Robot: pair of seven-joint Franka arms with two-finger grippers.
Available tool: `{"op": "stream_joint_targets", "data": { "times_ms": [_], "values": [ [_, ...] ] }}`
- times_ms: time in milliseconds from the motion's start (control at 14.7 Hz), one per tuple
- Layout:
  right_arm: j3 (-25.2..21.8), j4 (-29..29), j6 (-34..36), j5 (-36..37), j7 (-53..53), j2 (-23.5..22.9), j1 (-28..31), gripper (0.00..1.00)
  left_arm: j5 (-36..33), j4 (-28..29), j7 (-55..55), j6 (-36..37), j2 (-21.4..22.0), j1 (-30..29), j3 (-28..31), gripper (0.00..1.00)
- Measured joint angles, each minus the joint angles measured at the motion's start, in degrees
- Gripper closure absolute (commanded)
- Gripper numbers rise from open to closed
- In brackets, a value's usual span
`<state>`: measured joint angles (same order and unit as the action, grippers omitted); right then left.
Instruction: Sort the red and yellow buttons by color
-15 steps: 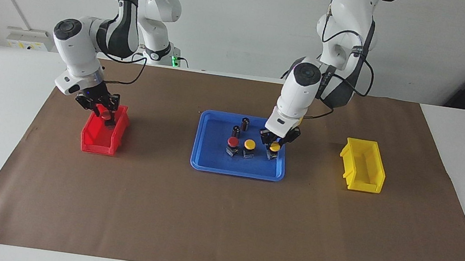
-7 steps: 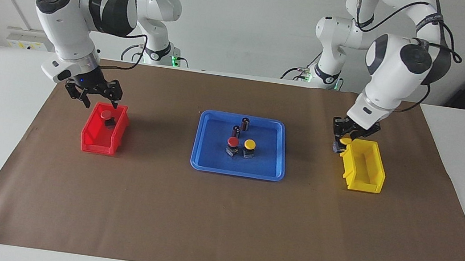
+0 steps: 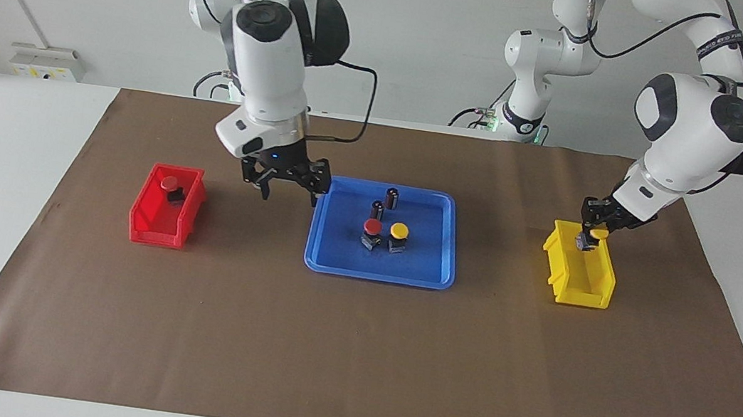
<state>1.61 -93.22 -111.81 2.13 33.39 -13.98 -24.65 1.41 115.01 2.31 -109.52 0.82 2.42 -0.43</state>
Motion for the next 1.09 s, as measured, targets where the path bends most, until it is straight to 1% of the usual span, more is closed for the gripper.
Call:
{"op": "stream_joint_targets", "data": {
  "times_ms": [136,271,407,475,543,679,747,814,882,950,1086],
  "values": [
    [-0.1,3.6,-0.6,2.8,7.0,-6.2,-5.4,0.04,0.0,2.6,0.8,-2.6,0.2,-0.7,0.0,0.99],
    [-0.2,5.2,-2.9,3.5,10.7,-10.3,-8.0,0.04,0.0,6.1,2.1,-6.9,0.2,-1.9,-0.1,0.99],
    [-0.2,5.4,-3.8,3.6,11.1,-12.0,-8.8,0.06,0.0,9.5,2.8,-11.2,0.1,-2.8,0.0,0.98],
    [-0.2,5.4,-3.8,3.6,11.1,-12.3,-8.8,0.08,0.0,11.0,3.0,-13.1,0.1,-2.9,0.0,0.94],
    [-0.2,5.1,-3.8,3.6,11.1,-12.3,-8.8,0.11,0.0,12.2,3.0,-14.6,0.0,-2.9,-0.1,0.88],
    [-0.2,4.6,-3.8,3.6,11.1,-12.3,-8.8,0.14,0.0,13.5,3.0,-16.0,-0.2,-2.9,-0.4,0.87],
    [-0.2,4.4,-3.8,3.6,11.1,-12.3,-8.8,0.14,0.0,13.9,3.0,-16.5,-0.3,-2.8,-0.5,0.78],
    [-0.2,4.2,-3.8,3.6,11.1,-12.3,-8.9,0.14,0.0,14.2,3.0,-17.0,-0.4,-2.8,-0.6,0.54],
    [-0.1,3.9,-3.8,3.6,11.1,-12.3,-9.1,0.14,0.0,14.4,3.0,-17.4,-0.5,-2.8,-0.7,0.38],
    [-0.1,3.6,-3.8,3.6,11.1,-12.3,-9.5,0.14,0.0,14.5,3.0,-17.6,-0.6,-2.8,-0.7,0.36],
    [-0.1,2.4,-4.3,3.6,11.1,-12.0,-10.0,0.14,0.0,14.5,3.0,-17.7,-0.7,-2.8,-0.7,0.35]
  ]
}}
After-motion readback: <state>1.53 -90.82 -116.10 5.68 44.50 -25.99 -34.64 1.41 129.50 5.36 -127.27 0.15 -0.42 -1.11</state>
